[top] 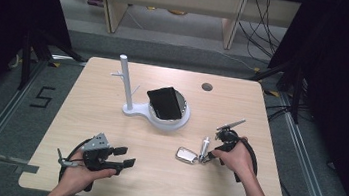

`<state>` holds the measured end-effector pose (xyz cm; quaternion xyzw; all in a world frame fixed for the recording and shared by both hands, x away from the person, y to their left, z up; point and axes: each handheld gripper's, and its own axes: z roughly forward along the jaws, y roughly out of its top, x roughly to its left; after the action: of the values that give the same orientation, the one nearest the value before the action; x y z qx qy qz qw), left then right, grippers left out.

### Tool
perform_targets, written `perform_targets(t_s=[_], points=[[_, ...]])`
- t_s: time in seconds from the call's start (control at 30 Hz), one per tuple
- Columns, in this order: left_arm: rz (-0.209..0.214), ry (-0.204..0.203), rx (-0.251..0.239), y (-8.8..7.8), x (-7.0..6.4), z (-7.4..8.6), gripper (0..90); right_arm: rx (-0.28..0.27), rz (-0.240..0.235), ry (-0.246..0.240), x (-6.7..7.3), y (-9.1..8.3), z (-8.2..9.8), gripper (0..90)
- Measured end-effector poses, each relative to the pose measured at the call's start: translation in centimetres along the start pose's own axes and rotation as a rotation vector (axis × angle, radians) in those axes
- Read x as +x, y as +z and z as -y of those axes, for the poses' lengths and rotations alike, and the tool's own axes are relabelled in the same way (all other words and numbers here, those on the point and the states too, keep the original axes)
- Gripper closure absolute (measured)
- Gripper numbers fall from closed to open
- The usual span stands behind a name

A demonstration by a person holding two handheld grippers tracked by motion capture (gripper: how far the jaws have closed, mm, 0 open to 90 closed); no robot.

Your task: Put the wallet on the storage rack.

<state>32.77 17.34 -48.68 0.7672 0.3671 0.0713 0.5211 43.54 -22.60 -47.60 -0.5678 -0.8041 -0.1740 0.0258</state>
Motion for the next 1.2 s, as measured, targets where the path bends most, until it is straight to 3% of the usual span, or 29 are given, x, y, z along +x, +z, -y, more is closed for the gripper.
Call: perform_targets(t_s=[0.17, 0.27, 0.3, 0.33, 0.37, 0.4, 0.53, 0.77, 0.8, 0.93, 0.97, 1.2], points=[[0.005, 0.001, -0.001, -0.04, 0.05, -0.04, 41.6, 0.02, 0.007, -0.035, 0.24, 0.1, -0.06, 77.9], [0.008, 0.003, -0.003, -0.01, 0.08, -0.05, 41.6, 0.019, 0.038, -0.06, 0.48, 0.15, -0.07, 79.4], [0.006, 0.001, -0.002, -0.02, 0.03, -0.06, 41.6, 0.011, 0.054, -0.1, 0.56, 0.26, -0.13, 79.6], [0.008, -0.006, -0.007, 0.04, -0.03, -0.06, 41.6, 0.011, 0.054, -0.1, 0.56, 0.26, -0.13, 79.6], [0.007, 0.001, -0.004, 0.04, -0.02, -0.07, 41.6, -0.005, 0.067, -0.147, 0.39, 0.41, -0.18, 80.0], [0.005, 0.002, -0.005, 0.06, -0.06, -0.09, 41.6, 0.024, 0.102, -0.111, 0.64, 0.32, -0.16, 80.4], [0.009, 0.003, -0.004, 0.15, -0.16, -0.13, 41.6, 0.001, 0.108, -0.132, 0.77, 0.45, -0.06, 81.0], [0.02, 0.006, -0.004, 0.2, -0.15, -0.14, 41.5, 0.033, 0.108, -0.147, 0.75, 0.35, -0.19, 83.6], [0.015, 0.005, -0.003, 0.16, -0.16, -0.14, 41.6, 0.004, 0.103, -0.156, 0.71, 0.46, -0.13, 83.9], [0.01, 0.002, -0.001, 0.16, -0.11, -0.07, 41.6, 0.019, 0.115, -0.122, 0.82, 0.26, 0.02, 85.6], [0.01, 0.003, 0.001, 0.18, -0.13, -0.07, 41.5, 0.007, 0.123, -0.141, 0.59, 0.24, 0.15, 86.2], [0.023, 0.001, -0.002, 0.34, -0.25, -0.12, 41.5, -0.017, 0.126, -0.134, 0.67, 0.21, 0.29, 87.3]])
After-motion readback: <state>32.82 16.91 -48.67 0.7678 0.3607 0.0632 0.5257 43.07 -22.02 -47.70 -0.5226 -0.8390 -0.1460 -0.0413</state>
